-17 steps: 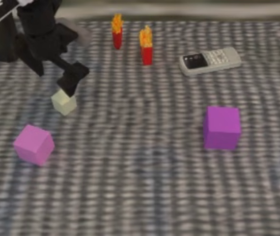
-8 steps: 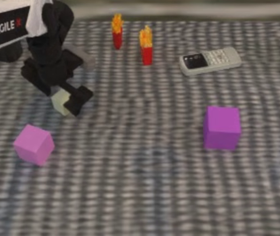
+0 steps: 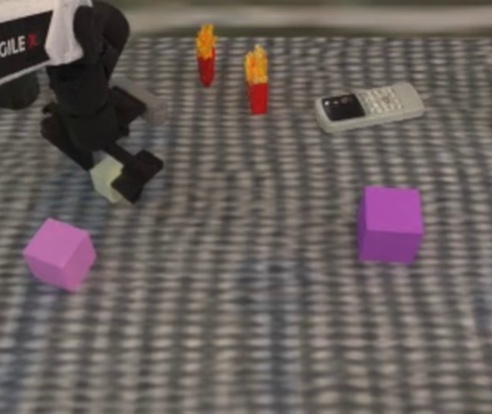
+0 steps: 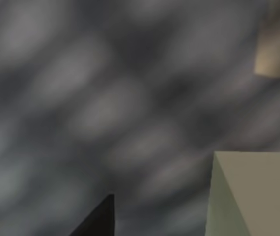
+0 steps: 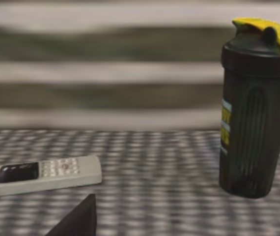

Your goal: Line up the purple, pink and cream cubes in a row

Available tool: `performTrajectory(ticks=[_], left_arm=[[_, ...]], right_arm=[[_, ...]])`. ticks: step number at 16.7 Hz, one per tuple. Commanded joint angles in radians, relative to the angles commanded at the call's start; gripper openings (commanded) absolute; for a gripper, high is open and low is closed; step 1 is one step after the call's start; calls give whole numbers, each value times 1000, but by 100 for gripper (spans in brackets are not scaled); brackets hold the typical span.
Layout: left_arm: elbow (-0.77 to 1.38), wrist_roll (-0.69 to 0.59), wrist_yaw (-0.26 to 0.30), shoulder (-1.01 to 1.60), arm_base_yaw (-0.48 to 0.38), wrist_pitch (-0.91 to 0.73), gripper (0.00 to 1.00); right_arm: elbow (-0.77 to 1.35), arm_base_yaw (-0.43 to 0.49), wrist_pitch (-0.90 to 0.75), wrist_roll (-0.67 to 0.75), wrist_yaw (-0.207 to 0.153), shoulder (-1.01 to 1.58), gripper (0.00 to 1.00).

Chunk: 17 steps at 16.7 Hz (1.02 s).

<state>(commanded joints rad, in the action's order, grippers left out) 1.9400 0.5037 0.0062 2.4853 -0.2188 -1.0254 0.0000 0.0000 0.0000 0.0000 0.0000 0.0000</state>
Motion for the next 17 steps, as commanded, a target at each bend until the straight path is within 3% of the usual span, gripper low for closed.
performTrajectory(ticks=[8, 17], left_arm=[[0, 0, 0, 0, 0, 0, 2], [5, -8, 15, -36, -3, -13, 0]], right_arm=[[0, 0, 0, 0, 0, 0, 100], [0, 0, 0, 0, 0, 0, 100]])
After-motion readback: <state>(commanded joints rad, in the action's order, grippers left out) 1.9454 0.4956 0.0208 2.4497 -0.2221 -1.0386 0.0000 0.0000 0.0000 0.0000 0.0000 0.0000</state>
